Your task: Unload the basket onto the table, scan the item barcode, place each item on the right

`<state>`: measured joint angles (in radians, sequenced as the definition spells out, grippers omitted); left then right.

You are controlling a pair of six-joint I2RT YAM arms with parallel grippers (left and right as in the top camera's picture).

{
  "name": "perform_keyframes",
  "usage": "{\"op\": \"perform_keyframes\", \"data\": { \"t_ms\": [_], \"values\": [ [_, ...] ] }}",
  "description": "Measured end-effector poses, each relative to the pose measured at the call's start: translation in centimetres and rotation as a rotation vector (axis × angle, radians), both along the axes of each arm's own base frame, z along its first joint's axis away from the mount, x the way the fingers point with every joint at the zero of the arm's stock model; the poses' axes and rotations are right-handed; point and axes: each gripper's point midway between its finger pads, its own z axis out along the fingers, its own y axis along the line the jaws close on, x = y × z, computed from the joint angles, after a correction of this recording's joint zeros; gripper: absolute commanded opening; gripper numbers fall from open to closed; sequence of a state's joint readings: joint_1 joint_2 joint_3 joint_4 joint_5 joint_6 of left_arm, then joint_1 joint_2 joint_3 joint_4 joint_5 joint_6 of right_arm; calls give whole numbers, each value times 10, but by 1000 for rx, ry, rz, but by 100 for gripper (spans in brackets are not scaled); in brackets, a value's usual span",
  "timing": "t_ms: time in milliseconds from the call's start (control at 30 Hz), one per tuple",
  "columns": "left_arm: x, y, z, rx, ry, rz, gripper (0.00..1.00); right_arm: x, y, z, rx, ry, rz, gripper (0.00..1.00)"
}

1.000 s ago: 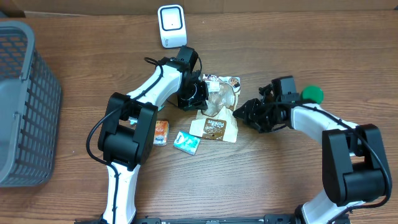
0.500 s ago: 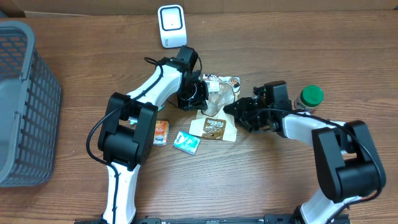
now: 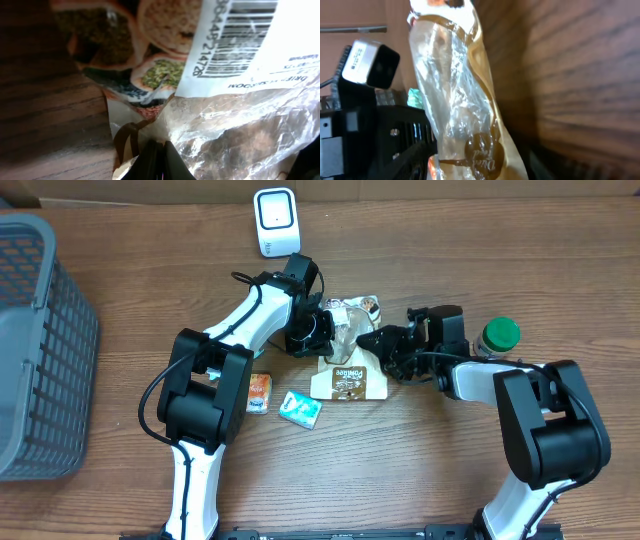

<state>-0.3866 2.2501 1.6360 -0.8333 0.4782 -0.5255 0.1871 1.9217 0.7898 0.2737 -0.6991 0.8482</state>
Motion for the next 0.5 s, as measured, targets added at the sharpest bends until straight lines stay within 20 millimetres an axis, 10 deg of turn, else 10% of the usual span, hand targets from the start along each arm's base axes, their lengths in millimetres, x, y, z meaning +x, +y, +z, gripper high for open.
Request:
{"op": "perform_keyframes", "data": {
  "t_ms": [500],
  "values": [
    [0, 0, 0, 0, 0, 0, 4, -13, 42, 0, -25, -88, 121, 54]
  ]
}}
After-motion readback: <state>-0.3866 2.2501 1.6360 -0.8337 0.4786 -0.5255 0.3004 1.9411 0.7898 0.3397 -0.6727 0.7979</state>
